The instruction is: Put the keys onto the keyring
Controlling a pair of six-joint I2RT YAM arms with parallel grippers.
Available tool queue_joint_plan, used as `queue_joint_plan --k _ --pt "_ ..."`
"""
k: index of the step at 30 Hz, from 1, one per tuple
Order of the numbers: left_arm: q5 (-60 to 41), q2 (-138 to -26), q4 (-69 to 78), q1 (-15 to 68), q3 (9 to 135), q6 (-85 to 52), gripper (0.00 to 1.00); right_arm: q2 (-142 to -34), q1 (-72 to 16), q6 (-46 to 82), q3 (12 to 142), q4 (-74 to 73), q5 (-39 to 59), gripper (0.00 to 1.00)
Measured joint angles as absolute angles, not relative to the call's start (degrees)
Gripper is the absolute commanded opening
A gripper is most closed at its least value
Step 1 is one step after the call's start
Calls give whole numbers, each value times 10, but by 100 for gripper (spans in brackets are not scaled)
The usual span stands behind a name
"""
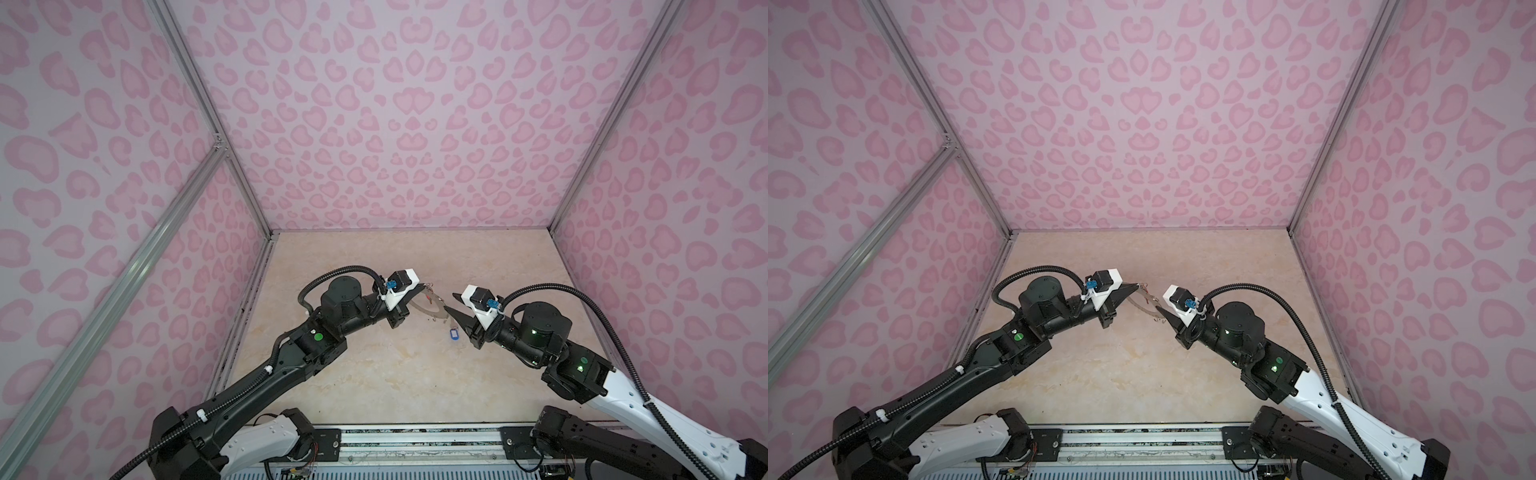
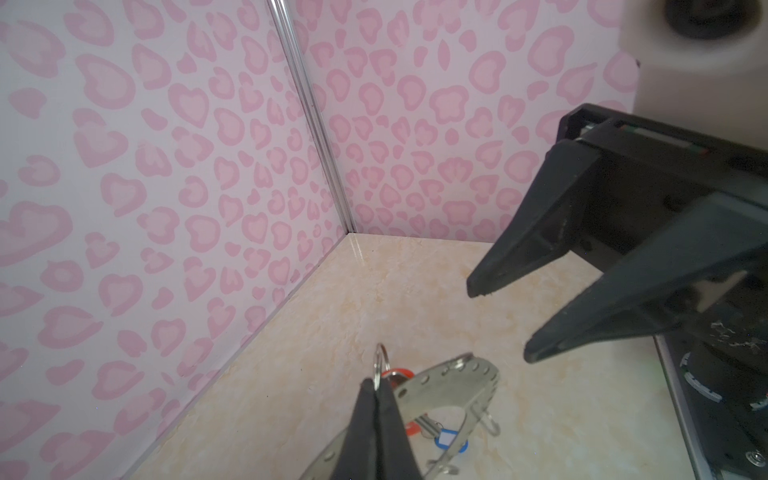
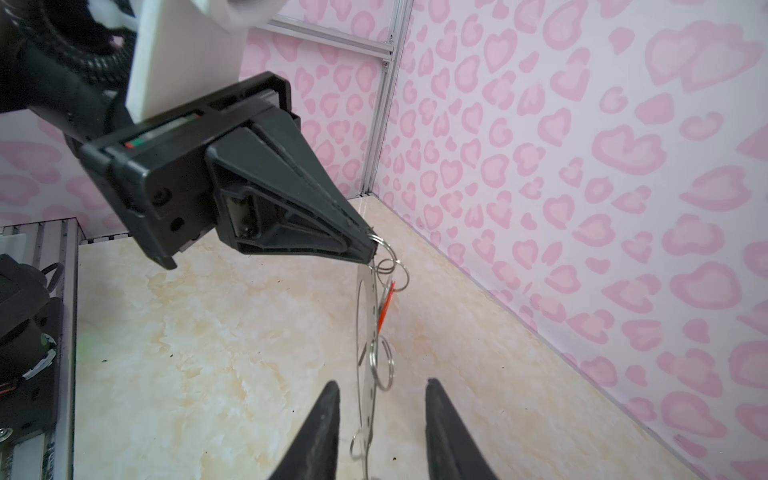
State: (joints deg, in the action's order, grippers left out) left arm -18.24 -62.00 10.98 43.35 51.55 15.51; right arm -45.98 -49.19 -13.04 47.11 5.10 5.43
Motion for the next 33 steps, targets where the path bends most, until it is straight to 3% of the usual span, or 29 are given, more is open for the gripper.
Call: queue_joint_plan --k 5,13,26,33 --pt "-183 -620 110 434 515 155 3 -459 -492 -140 474 47 53 35" --pt "-182 -619 110 435 515 147 3 -554 -493 -116 508 41 3 34" --pt "-173 -616 113 441 515 132 3 -596 -500 -94 515 11 20 36" --pt "-162 -616 113 444 515 131 3 -616 -502 -77 526 -10 22 23"
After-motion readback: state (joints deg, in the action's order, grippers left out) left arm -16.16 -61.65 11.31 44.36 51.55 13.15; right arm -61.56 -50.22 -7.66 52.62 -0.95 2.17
